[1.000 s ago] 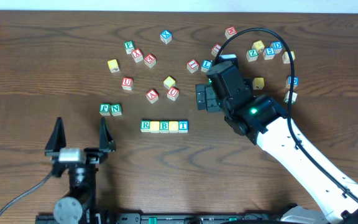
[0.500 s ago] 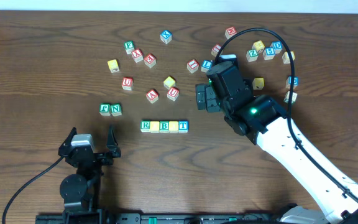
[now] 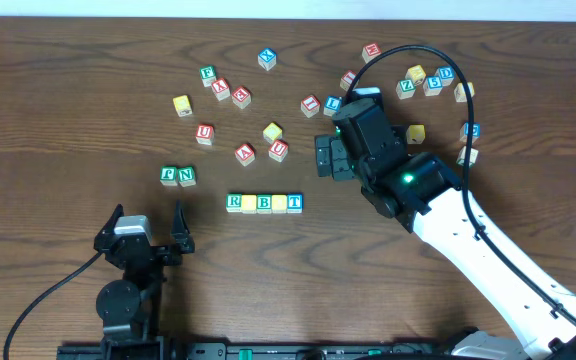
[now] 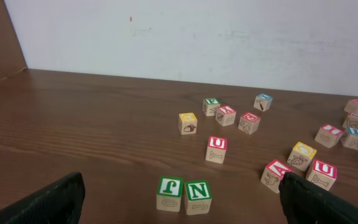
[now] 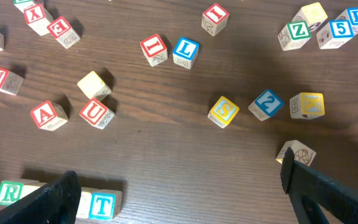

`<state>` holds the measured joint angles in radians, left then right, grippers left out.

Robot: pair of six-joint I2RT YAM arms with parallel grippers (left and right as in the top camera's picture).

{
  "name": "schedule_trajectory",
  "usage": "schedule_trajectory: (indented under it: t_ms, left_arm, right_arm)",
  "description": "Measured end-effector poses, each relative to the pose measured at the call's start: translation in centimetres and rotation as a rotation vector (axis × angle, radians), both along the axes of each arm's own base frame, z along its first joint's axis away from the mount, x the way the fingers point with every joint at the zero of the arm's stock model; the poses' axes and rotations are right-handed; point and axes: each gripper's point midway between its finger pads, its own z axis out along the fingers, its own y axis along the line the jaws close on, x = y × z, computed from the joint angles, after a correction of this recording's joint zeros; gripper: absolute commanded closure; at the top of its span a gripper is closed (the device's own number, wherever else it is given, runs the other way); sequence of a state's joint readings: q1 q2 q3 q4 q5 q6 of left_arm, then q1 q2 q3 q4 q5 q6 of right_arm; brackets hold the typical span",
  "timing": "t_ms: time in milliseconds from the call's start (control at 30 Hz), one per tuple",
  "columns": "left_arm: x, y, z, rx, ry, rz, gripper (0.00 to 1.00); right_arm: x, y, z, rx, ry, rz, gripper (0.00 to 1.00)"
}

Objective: Spell out ROBOT

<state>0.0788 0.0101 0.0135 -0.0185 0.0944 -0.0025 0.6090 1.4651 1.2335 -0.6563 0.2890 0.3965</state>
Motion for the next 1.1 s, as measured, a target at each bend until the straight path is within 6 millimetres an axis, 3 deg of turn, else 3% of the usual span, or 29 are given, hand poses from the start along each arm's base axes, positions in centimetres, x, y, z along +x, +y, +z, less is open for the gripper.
schedule_trajectory:
  t_ms: [333, 500, 633, 867, 1100]
  left_arm:
    - [0.0, 0.0, 0.0, 0.000, 0.000, 0.000, 0.02]
    - [0.0, 0.0, 0.0, 0.000, 0.001, 0.000, 0.02]
    - [0.0, 0.0, 0.1, -0.001, 0.002, -0.001, 0.02]
    - [0.0, 0.0, 0.1, 0.000, 0.002, -0.001, 0.02]
    - [0.0, 0.0, 0.1, 0.000, 0.003, -0.002, 0.02]
  right_arm:
    - [0.0, -0.7, 0.8, -0.035, -0.048, 0.013, 0.01]
    - [0.4, -1.0, 5.1, 0.069, -0.387, 0.046, 0.01]
    - [-3.1, -4.3, 6.8, 0.112, -0.712, 0.067, 0.01]
    - [-7.5, -10.1, 4.4, 0.025, -0.855, 0.054, 0.01]
    - [-9.1, -13.8, 4.3, -0.022, -0.967, 0.027, 0.01]
